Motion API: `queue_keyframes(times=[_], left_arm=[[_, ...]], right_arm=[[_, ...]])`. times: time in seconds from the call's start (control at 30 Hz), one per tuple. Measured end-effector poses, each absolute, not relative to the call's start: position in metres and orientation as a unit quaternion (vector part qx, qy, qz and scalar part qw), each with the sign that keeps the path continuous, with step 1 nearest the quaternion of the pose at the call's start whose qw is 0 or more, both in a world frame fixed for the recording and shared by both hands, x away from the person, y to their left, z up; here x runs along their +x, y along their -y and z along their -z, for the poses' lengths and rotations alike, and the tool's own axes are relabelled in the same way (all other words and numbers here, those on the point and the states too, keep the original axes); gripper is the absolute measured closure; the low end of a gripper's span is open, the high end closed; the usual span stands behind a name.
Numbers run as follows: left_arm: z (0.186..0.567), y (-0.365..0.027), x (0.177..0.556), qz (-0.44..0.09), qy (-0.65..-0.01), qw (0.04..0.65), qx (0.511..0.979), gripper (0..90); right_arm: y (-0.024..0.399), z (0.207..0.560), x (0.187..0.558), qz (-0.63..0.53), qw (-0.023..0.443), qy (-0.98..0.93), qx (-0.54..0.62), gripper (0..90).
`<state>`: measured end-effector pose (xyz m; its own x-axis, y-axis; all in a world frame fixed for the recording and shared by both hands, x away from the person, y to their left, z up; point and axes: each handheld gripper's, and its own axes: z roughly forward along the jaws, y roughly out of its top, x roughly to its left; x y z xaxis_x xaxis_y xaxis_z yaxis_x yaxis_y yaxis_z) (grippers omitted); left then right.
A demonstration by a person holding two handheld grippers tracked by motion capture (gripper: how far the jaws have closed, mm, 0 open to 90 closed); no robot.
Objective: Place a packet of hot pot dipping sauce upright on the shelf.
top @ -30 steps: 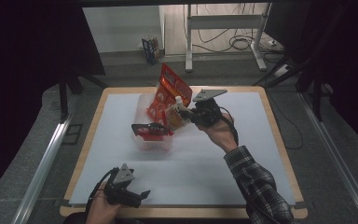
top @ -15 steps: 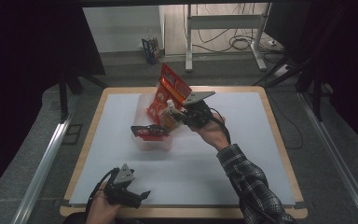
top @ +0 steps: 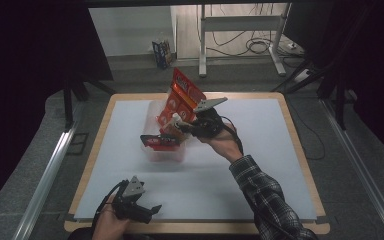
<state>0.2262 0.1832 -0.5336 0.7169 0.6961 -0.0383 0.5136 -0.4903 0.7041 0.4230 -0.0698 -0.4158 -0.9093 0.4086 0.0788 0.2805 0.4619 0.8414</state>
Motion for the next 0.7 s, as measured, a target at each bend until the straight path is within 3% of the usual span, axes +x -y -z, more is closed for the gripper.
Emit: queue_keyframes(times=[0.47, 0.7], left_arm=[[0.534, -0.183, 0.226, -0.126, -0.354, 0.358, 0.855, 1.9], [0.534, -0.183, 0.226, -0.126, -0.354, 0.358, 0.855, 1.9]], right_arm=[[0.067, 0.410, 0.424, -0.495, 0.031, -0.845, 0.199, 83.9], [0.072, 0.406, 0.423, -0.476, 0.035, -0.860, 0.182, 86.0]])
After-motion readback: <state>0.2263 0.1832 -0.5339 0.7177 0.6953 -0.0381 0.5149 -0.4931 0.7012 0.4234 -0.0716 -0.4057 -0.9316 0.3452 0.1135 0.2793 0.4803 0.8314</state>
